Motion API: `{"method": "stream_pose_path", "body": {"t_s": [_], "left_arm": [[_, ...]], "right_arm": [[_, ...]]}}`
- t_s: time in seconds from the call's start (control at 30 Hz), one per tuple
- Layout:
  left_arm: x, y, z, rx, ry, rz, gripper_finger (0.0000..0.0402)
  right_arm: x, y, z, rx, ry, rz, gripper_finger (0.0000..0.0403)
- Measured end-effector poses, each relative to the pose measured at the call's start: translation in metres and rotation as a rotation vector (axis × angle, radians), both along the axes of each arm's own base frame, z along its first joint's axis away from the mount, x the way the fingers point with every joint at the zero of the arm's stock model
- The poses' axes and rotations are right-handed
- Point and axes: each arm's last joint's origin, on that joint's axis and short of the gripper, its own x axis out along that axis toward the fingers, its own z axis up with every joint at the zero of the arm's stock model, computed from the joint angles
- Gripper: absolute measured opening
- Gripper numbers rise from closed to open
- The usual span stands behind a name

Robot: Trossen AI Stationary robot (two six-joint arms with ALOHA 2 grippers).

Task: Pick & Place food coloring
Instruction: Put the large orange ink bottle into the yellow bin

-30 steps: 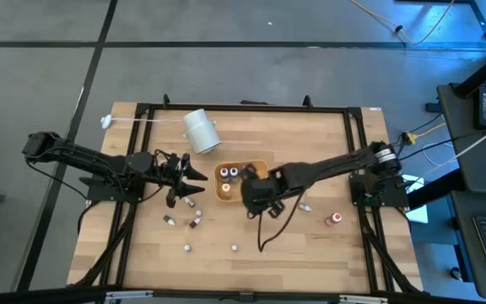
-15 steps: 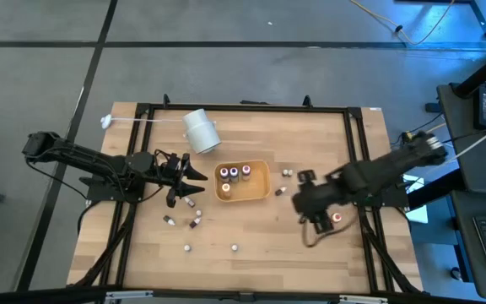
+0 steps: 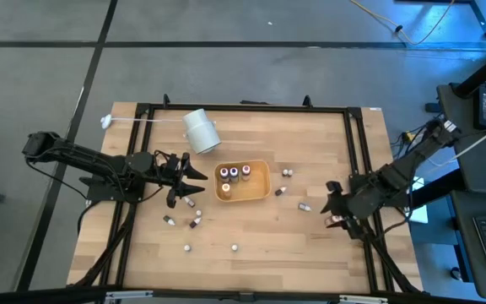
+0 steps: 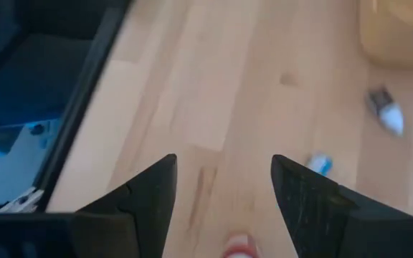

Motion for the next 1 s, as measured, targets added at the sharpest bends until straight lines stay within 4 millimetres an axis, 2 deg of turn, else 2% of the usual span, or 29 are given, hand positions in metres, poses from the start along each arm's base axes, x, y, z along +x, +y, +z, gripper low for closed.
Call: {"method": "stream_pose_path", "body": {"t_s": [0.13,0.27,0.6,1.0], "left_arm": [[0.0,0.0,0.0,0.0,0.0,0.0,0.0196],[0.0,0.0,0.0,-0.007,0.001,0.0,0.0196],[0.0,0.0,0.0,-0.024,0.003,0.001,0.0196],[0.0,0.0,0.0,-0.025,0.003,0.001,0.0196]], "right_arm": [[-0.011,-0.002,-0.02,0.007,0.062,-0.048,0.0228],[-0.017,-0.001,-0.032,0.006,0.114,-0.055,0.0228],[-0.029,-0.001,-0.04,-0.036,0.203,-0.044,0.0228],[-0.029,0.0,-0.047,-0.095,0.268,-0.06,0.0228]]}}
